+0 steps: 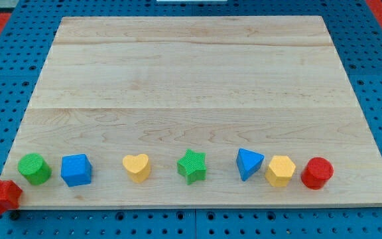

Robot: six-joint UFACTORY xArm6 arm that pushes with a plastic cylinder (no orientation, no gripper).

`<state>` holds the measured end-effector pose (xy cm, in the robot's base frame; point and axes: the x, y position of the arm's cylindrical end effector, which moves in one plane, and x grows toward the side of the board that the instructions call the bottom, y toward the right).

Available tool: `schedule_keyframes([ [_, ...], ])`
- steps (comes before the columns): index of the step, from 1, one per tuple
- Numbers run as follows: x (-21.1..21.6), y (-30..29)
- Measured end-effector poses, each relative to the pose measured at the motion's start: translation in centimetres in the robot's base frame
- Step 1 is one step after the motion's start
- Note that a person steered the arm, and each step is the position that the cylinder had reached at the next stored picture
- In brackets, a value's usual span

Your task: Push the green circle into the blue cube

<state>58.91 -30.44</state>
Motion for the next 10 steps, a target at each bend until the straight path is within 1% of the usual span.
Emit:
schedule_keyframes([
  [3,-0.7,1.9],
  [4,-3.3,2.5],
  [5,-2.6,4.2],
  [6,-0.4,4.3],
  [7,-0.7,5.5],
  [8,-2.6,8.5],
  [9,-1.9,13.2],
  [10,-2.0,20.3],
])
